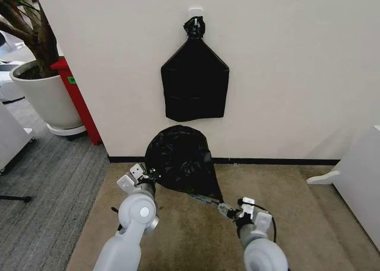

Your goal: Place the garbage bag over the trash bin.

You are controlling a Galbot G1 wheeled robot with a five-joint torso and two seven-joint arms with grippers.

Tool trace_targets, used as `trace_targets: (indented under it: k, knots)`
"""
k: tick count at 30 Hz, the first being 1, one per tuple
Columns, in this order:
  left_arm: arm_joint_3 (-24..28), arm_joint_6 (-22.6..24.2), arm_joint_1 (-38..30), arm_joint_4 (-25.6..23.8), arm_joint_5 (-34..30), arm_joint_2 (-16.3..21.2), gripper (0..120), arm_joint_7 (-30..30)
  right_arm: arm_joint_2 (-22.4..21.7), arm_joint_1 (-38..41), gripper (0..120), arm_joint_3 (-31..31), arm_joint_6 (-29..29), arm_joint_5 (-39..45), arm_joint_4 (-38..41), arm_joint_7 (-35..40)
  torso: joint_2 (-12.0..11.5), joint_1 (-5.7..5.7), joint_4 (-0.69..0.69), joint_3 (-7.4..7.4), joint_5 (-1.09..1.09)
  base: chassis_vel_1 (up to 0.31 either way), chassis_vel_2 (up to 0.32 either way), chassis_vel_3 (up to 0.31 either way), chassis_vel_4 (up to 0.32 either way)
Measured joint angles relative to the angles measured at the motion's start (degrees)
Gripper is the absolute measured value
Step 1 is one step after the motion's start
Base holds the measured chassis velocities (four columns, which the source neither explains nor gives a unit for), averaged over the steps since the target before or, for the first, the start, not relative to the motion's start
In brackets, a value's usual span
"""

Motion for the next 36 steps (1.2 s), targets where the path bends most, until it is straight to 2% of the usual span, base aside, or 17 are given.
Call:
trace_targets:
  k: [10, 16, 25, 28, 32, 36]
  knots:
    - [0.2, -0.2, 0.6, -0.1, 0.2, 0.6, 1, -0.4, 1.4, 0.0, 100, -4.0, 0.2, 0.2, -0.9, -2.0, 0.0, 0.00, 0.01, 0.00, -0.01, 0.000, 0.000, 0.000, 0.000]
    - [2.5, -0.7, 1.3, 0.3, 1.5, 0.1, 1, -0.3, 2.0, 1.3, 100, -6.9, 0.7, 6.4, 1.3, -3.9, 0.0, 0.00, 0.01, 0.00, 0.00, 0.000, 0.000, 0.000, 0.000]
    - [4.5, -0.9, 1.6, 1.8, 3.1, -1.3, 1, 0.3, 1.2, 1.7, 100, -7.6, 0.6, 11.3, 6.2, -5.4, 0.0, 0.00, 0.01, 0.00, 0.00, 0.000, 0.000, 0.000, 0.000]
    - [5.3, -1.3, 1.8, 2.5, 4.5, -1.0, 1, 1.0, 0.5, 1.1, 100, -7.4, 0.4, 9.9, 9.0, -6.5, 0.0, 0.00, 0.00, 0.00, 0.00, 0.000, 0.000, 0.000, 0.000]
    - [6.3, -2.3, 2.9, 3.3, 8.2, -0.3, 1, 2.7, -1.0, 1.0, 100, -6.8, 1.7, 3.4, 13.1, -9.6, 0.0, 0.00, 0.00, 0.00, 0.00, 0.000, 0.000, 0.000, 0.000]
    - [7.0, -3.8, 4.4, 3.9, 14.9, 0.5, 1, 5.5, -3.0, 3.8, 98, -7.1, 3.4, -1.9, 16.0, -12.2, 0.0, 0.00, 0.00, 0.00, 0.00, 0.000, 0.000, 0.000, 0.000]
